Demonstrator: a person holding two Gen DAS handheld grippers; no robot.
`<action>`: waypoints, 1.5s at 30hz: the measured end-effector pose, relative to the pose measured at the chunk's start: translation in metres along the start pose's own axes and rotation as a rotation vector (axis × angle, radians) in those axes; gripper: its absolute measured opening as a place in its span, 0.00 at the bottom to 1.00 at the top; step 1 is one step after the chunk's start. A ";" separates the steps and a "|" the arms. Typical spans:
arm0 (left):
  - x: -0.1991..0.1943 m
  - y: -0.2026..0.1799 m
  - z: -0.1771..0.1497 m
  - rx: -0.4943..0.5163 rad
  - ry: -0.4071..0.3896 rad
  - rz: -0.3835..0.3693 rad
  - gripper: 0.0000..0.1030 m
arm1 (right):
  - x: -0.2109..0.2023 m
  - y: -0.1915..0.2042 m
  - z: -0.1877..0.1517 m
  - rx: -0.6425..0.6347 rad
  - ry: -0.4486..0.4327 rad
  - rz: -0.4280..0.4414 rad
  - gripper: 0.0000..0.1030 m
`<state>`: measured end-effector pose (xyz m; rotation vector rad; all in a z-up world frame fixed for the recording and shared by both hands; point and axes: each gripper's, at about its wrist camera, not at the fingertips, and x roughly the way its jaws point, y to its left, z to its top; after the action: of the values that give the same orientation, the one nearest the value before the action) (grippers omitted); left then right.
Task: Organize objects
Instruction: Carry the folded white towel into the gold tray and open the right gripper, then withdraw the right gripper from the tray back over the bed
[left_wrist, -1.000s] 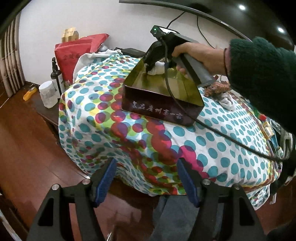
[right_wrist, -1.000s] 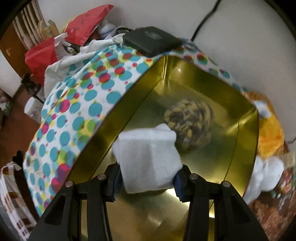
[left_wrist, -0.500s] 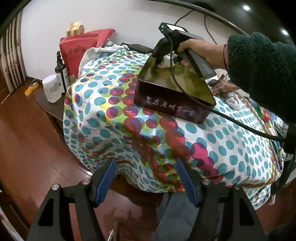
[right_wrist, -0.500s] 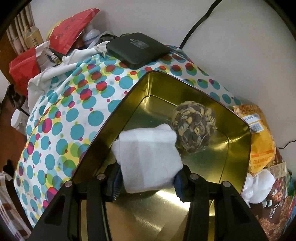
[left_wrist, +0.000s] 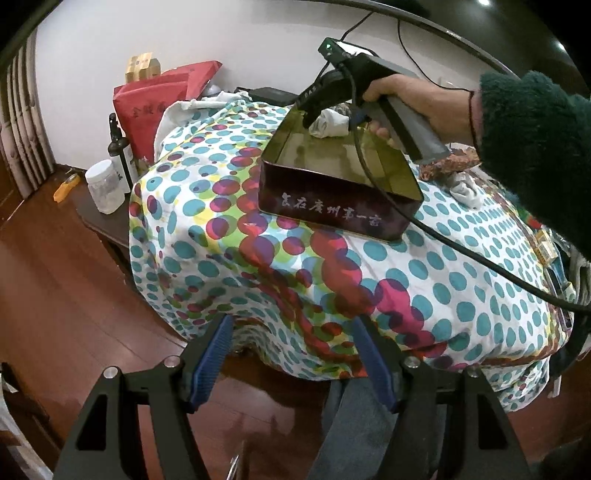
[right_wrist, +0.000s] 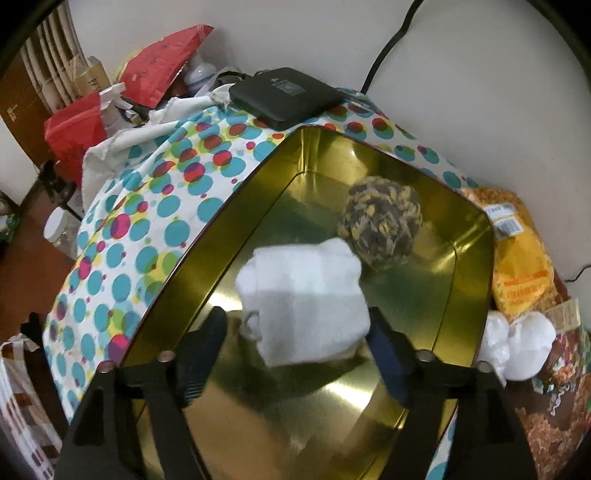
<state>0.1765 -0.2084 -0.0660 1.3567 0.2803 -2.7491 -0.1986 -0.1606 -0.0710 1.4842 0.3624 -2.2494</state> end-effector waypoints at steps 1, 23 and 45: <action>-0.002 -0.001 0.000 0.000 -0.004 0.001 0.67 | -0.002 -0.001 -0.001 0.001 0.002 0.008 0.74; -0.024 -0.059 -0.001 0.138 -0.067 0.017 0.68 | -0.097 -0.067 -0.073 0.025 -0.182 0.081 0.87; 0.058 -0.217 0.094 0.453 -0.096 -0.117 0.68 | -0.124 -0.282 -0.278 0.350 -0.393 -0.218 0.96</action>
<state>0.0383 -0.0115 -0.0270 1.3159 -0.2986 -3.0920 -0.0661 0.2325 -0.0709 1.1515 0.0072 -2.8206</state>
